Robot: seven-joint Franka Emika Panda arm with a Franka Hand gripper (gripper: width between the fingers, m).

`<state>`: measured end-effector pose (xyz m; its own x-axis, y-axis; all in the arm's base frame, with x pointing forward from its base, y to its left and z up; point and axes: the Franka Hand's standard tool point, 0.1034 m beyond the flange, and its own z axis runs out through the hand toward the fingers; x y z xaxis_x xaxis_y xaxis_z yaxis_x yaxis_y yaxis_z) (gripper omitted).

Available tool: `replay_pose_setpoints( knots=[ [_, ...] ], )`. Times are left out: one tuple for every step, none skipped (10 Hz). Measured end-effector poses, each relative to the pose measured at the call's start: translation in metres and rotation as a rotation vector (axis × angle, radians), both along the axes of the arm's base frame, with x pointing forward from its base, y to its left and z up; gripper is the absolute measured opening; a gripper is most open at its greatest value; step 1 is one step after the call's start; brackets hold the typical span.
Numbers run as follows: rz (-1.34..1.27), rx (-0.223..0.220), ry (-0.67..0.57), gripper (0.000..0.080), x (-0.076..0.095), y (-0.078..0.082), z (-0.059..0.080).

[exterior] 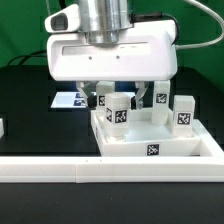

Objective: Assemble square table

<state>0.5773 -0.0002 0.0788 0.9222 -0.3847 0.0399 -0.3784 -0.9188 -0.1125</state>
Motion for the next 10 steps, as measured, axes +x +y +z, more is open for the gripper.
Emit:
replay_pose_setpoints(
  knots=[
    [0.091, -0.015, -0.005, 0.0649, -0.0003, 0.0013, -0.0007],
    [0.203, -0.025, -0.014, 0.0649, -0.0003, -0.001, -0.0007],
    [0.303, -0.033, -0.023, 0.0649, -0.0003, -0.003, -0.0007],
    [0.376, -0.042, -0.028, 0.0649, -0.0003, -0.0035, -0.0007],
    [0.478, -0.059, -0.032, 0.0649, -0.0003, -0.0029, -0.0007],
    [0.548, -0.072, -0.033, 0.0649, -0.0003, -0.0011, -0.0006],
    [0.604, -0.079, -0.036, 0.0649, -0.0003, -0.0001, -0.0007],
    [0.649, -0.086, -0.037, 0.0649, -0.0003, 0.0005, -0.0007],
    [0.704, -0.092, -0.04, 0.0649, 0.0, 0.0015, -0.0005],
    [0.712, -0.093, -0.041, 0.0528, 0.0, 0.0017, -0.0005]
  ],
)
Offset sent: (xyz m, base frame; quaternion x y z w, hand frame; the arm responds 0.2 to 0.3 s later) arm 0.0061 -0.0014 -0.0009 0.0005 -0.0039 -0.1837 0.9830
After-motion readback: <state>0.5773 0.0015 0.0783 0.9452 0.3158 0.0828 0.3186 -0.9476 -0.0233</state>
